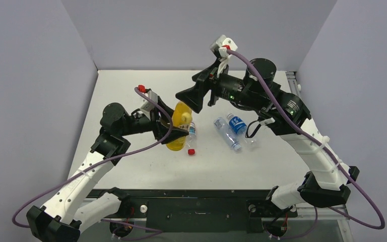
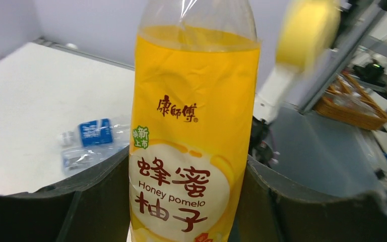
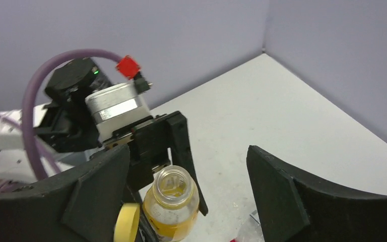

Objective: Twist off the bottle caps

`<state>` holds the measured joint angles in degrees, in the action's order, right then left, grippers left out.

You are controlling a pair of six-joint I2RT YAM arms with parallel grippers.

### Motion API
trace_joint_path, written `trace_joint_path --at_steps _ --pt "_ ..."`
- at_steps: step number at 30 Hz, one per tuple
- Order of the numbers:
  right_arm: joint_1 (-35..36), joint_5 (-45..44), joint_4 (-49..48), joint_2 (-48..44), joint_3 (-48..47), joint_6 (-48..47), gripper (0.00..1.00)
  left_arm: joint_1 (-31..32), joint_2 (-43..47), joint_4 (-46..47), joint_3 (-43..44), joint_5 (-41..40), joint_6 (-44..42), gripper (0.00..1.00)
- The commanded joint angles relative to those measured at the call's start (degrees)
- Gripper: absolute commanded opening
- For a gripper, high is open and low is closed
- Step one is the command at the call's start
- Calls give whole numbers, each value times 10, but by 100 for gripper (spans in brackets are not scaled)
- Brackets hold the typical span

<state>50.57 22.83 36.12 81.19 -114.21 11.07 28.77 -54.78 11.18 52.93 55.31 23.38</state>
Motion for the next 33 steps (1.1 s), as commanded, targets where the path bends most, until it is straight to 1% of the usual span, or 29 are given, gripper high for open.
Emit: trace_joint_path --at_steps 1,2,3,5,9,12,14,16,18,21,22,23,24,25,26,27,28,29,30,31,32,33 --pt "37 -305 -9 -7 -17 48 81 -1 20 -16 17 -159 -87 0" --pt "55 -334 -6 -2 -22 54 82 0 21 -17 15 -189 -93 0" --pt "64 -371 -5 1 -25 59 82 0 21 -16 14 -201 -101 0" --pt "83 -397 -5 12 -34 68 82 0 22 -17 12 -221 -107 0" --pt "89 -374 1 34 -40 74 83 0 27 -19 3 -240 -118 0" --pt "89 -342 -5 36 -23 74 84 0 34 -23 -8 -259 -135 0" --pt "88 -330 -19 35 -6 80 82 0 37 -23 -15 -261 -145 0" --pt "84 -316 -27 39 1 86 78 0 37 -21 -20 -258 -149 0" --pt "79 -305 -28 50 0 94 70 0 37 -20 -21 -258 -151 0" --pt "76 -290 -31 66 -1 101 61 0 36 -23 -20 -250 -154 0" --pt "76 -286 -33 71 -2 102 55 0 35 -27 -21 -248 -156 0" --pt "75 -279 -36 75 -3 104 52 0 35 -32 -22 -243 -157 0" --pt "76 -275 -38 83 -5 104 44 0 34 -34 -23 -240 -158 0" --pt "76 -269 -37 87 -8 105 40 0 34 -37 -24 -236 -159 0" --pt "76 -267 -32 95 -13 104 31 0 35 -38 -24 -234 -160 0" --pt "75 -264 -30 98 -16 104 27 0 36 -41 -25 -233 -162 0" --pt "75 -262 -24 104 -19 103 19 0 37 -41 -25 -233 -164 0" --pt "75 -263 -22 106 -20 102 13 0 37 -42 -26 -237 -166 0" --pt "73 -264 -20 108 -19 101 5 0 38 -42 -26 -244 -167 5" --pt "71 -268 -19 108 -19 98 1 0 38 -44 -26 -249 -166 32" --pt "66 -270 -17 108 -18 97 0 -1 37 -46 -25 -263 -165 51" --pt "63 -274 -16 107 -17 93 0 -1 35 -53 -24 -271 -164 86"
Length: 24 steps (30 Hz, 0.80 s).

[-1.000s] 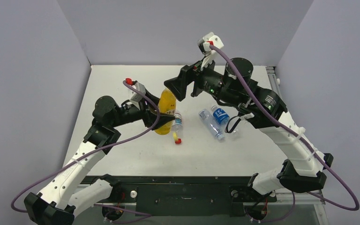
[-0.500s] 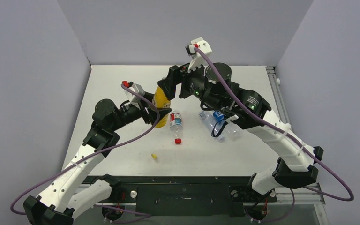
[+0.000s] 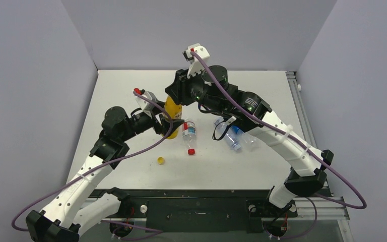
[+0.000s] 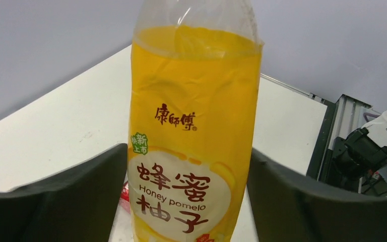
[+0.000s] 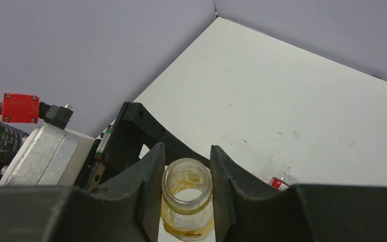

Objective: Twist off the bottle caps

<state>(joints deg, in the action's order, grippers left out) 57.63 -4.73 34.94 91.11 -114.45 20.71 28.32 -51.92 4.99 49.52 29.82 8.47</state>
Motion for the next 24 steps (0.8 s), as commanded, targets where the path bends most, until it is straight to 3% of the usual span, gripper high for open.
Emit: trace_joint_path --at_steps 1,2,8,13,24 --pt "-18 0 -4 6 -13 -7 0 3 6 5 13 -35 -16 95" --pt "-30 -5 -4 5 -12 -11 0 3 4 -7 14 -45 -17 99" --pt "-81 -39 -25 9 8 -64 0 0 9 -89 13 -126 -56 97" --pt "-108 -104 -97 44 30 -132 0 -2 24 -131 -11 -196 -80 97" --pt "-205 -137 -291 199 40 -137 0 -5 27 -195 5 -175 -122 97"
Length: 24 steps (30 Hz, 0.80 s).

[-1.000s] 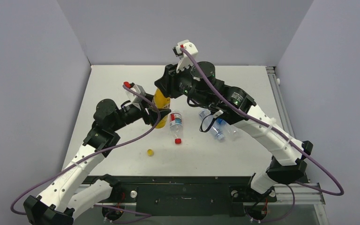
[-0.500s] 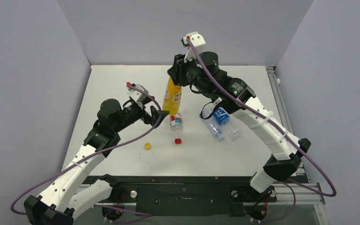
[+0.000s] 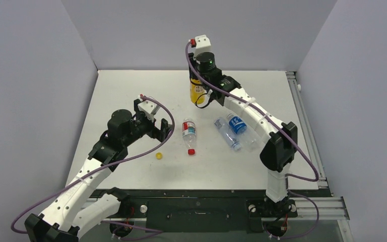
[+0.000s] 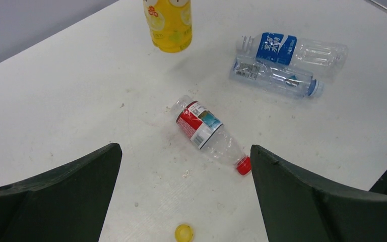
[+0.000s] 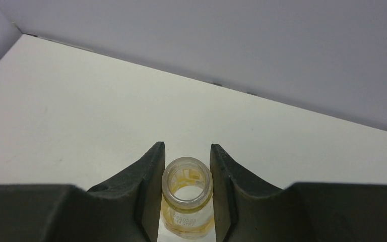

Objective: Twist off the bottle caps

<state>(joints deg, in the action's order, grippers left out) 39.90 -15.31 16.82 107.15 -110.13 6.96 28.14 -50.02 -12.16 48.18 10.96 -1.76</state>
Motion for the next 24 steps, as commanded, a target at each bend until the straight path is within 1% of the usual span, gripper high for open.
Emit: trace_joint_path --at_steps 1,5,9,12,15,23,24 --pt "-36 -32 -119 49 -9 3 0 -4 8 -28 19 16 -21 97" --pt "-60 -32 -147 123 -48 29 0 -5 7 -35 24 29 -30 97" --pt "-75 -38 -178 163 -66 54 0 -7 0 -41 29 40 -37 97" --pt "-84 -30 -173 194 -89 72 0 -8 -7 -47 32 47 -41 97" --pt "-87 -26 -170 208 -89 84 0 -9 -11 -48 36 56 -43 97" --pt "-82 -24 -182 201 -40 77 0 -11 -20 -34 36 60 -45 97" --pt "-81 -24 -183 199 -34 75 2 -11 -20 -33 36 60 -46 97"
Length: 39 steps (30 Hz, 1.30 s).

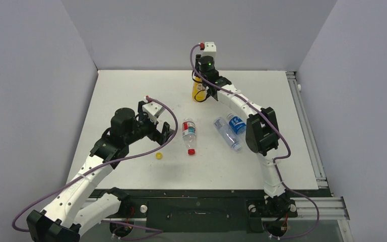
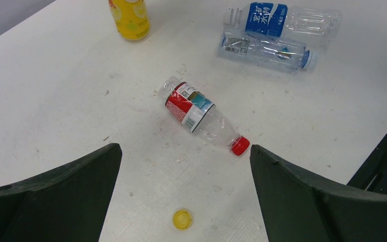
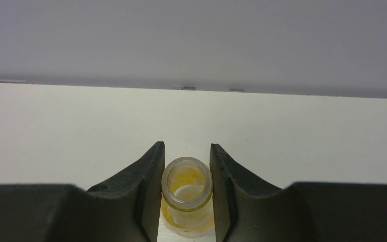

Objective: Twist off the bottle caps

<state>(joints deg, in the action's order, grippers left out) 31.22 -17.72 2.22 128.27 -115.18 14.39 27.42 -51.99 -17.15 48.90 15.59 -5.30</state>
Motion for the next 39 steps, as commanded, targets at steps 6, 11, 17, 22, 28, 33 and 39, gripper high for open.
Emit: trace_joint_path --at_steps 6,11,17,22,28,33,39 --pt "13 -6 -41 -20 42 -24 9 -3 2 19 30 12 -12 97" --pt "12 4 -40 -22 48 -18 34 -3 8 17 30 12 -11 97" --pt "10 15 -35 -31 37 -13 54 -3 14 16 32 11 -10 97" --pt "10 27 -25 -34 23 -15 69 -3 15 21 32 12 -5 97" --pt "11 27 -24 -46 26 -18 80 -3 18 21 31 17 -2 97" --pt "12 -4 -9 -75 35 -25 82 -3 16 18 38 18 -2 97" --pt "21 -40 -30 -179 165 -3 83 -4 10 13 45 16 3 97"
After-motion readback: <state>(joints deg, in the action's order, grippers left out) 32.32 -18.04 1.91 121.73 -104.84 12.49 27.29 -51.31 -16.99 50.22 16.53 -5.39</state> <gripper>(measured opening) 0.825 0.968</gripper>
